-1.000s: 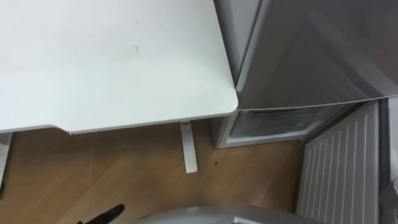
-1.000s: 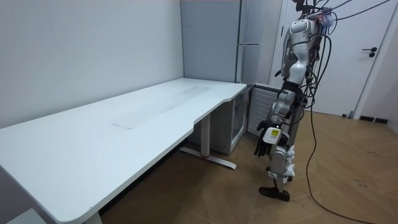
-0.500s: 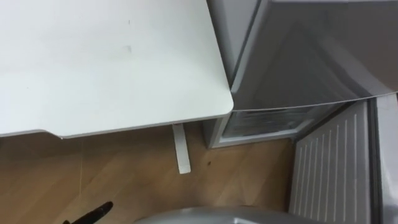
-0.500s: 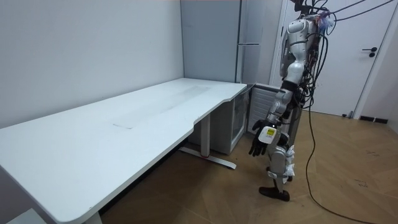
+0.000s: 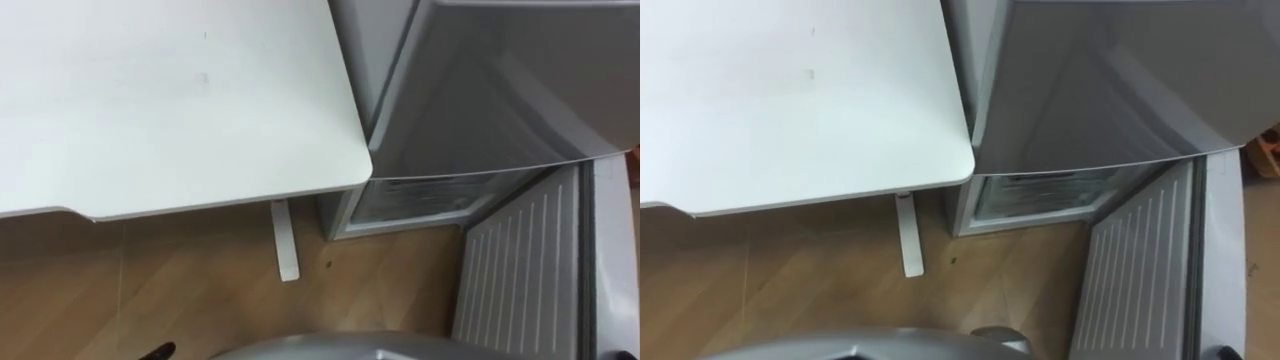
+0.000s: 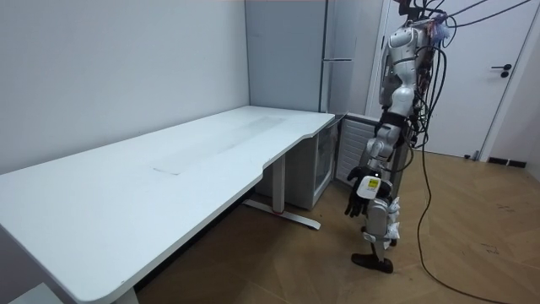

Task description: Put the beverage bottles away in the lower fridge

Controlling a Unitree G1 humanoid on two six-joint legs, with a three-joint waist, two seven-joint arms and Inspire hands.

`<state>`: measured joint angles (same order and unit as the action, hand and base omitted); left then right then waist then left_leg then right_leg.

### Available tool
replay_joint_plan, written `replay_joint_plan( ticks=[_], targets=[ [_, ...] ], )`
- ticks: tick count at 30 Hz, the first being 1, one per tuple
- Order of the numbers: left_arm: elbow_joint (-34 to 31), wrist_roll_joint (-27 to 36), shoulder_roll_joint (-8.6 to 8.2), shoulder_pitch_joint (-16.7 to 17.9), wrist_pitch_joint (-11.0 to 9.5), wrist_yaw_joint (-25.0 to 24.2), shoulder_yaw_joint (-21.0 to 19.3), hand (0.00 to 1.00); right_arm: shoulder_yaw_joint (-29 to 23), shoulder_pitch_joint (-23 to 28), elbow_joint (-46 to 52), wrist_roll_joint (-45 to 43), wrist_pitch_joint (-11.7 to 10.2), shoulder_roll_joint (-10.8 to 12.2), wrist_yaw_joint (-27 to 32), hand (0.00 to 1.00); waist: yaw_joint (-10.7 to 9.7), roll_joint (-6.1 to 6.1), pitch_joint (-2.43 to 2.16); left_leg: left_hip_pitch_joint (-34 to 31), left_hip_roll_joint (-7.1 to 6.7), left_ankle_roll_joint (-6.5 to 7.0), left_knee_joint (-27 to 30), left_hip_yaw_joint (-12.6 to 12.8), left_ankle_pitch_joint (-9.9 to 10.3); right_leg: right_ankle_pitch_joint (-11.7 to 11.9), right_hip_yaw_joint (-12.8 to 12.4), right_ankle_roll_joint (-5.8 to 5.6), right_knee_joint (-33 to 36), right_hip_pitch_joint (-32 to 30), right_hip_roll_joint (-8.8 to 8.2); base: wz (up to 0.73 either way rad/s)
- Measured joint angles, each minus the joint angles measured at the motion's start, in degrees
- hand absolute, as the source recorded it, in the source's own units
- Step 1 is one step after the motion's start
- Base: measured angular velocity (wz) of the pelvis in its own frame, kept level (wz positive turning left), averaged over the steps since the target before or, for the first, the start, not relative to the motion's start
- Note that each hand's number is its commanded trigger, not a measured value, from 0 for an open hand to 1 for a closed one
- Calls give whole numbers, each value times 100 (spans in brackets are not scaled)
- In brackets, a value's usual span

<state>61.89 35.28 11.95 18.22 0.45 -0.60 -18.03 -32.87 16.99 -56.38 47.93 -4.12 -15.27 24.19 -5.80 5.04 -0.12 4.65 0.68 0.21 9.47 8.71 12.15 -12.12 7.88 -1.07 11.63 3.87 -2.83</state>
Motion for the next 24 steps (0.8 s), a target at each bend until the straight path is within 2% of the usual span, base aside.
replay_joint_plan(
  ticks=[4,7,14,19,20,22,24],
  targets=[
    [0,4,4,-53,-9,-3,87,0,26,-2,4,-134,-10,-8,-164,0,4,-25,2,6,11,-1,2,33,9,21,-10,9,11,10,6,-6],
    [32,-123,-8,-67,-19,-14,227,0,140,-21,5,-257,-22,-67,-299,0,87,-91,28,17,43,1,20,130,34,68,-96,10,8,-6,36,-19],
    [421,-455,-33,-94,-21,-48,406,0,622,-18,73,-72,-213,-88,-872,0,196,-126,61,-106,128,-3,155,210,107,187,-141,44,-3,-102,99,-11],
    [499,-526,-125,-225,-66,-155,538,0,1217,4,103,835,-465,2,-1519,0,331,-144,69,-147,171,-2,216,217,111,243,-149,51,2,-121,108,-4],
    [527,-569,-130,-275,-84,-218,619,0,1463,5,166,1185,-494,21,-1705,0,400,-160,71,-150,171,-11,224,219,122,253,-149,54,1,-125,108,0],
    [546,-563,-171,-334,-117,-255,753,0,1861,4,379,1659,-511,63,-2028,0,539,-219,69,-184,169,-21,228,220,128,272,-160,51,10,-163,107,-3],
    [548,-544,-226,-348,-149,-260,981,0,2507,-30,859,2142,-501,128,-2552,0,693,-363,101,-223,167,-9,240,198,114,295,-142,51,6,-193,105,2]
  ],
)
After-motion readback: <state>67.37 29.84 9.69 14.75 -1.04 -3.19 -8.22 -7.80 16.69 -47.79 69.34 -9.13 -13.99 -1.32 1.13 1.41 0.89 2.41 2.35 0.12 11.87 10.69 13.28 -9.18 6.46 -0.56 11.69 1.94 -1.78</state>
